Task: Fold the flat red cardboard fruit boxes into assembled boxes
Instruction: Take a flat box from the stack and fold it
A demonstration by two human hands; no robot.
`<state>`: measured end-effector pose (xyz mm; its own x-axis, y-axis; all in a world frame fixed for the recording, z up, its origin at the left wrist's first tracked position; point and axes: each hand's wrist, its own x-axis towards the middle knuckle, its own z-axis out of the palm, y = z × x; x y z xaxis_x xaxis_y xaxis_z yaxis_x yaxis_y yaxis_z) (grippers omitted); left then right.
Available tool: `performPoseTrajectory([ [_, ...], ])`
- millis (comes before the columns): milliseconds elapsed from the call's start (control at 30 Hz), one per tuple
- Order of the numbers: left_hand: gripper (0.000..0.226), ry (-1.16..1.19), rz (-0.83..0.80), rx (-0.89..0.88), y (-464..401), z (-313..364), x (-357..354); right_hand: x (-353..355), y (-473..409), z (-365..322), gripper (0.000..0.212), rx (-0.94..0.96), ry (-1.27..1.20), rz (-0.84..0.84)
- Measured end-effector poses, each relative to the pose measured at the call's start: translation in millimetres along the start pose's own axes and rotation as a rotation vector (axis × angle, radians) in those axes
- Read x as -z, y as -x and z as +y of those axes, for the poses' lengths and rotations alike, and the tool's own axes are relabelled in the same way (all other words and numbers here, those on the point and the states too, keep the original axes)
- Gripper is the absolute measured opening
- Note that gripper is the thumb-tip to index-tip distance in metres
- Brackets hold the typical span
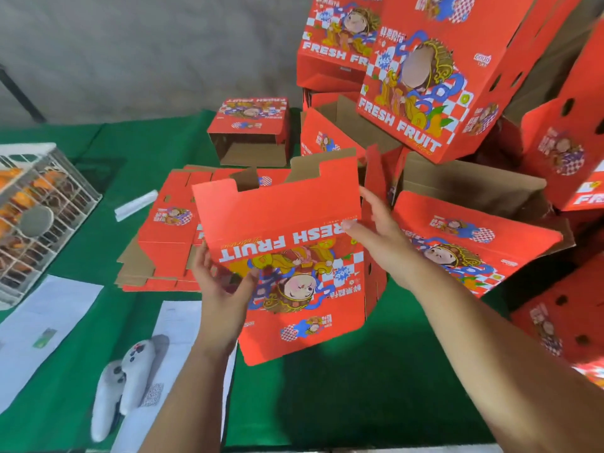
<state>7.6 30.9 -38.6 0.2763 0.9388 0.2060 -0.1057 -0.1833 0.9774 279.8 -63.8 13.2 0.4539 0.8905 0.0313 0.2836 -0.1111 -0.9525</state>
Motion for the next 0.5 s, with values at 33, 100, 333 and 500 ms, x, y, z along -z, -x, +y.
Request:
performPoseTrajectory([
  [33, 0.067, -0.001, 0.022, 0.008, -3.7, 0.0, 0.0, -2.6, -3.8, -1.2, 0.057, -0.003, -0.006, 0.032],
  [100, 0.058, 0.011, 0.015, 0.06, -7.7, 2.3, 1.0, -5.9, -6.9, -5.8, 0.043, -0.015, 0.029, 0.135],
  [333, 0.086, 0.019, -0.118, 0.101, 1.1, 8.2, -7.9, 5.3, 15.8, -4.4, 0.048, 0.053, 0.013, 0.306],
  [500, 0.065, -0.016, -0.2, 0.136, 11.6, 7.3, -19.1, 26.5, 45.3, 14.6, 0.044, 0.062, -0.013, 0.392],
])
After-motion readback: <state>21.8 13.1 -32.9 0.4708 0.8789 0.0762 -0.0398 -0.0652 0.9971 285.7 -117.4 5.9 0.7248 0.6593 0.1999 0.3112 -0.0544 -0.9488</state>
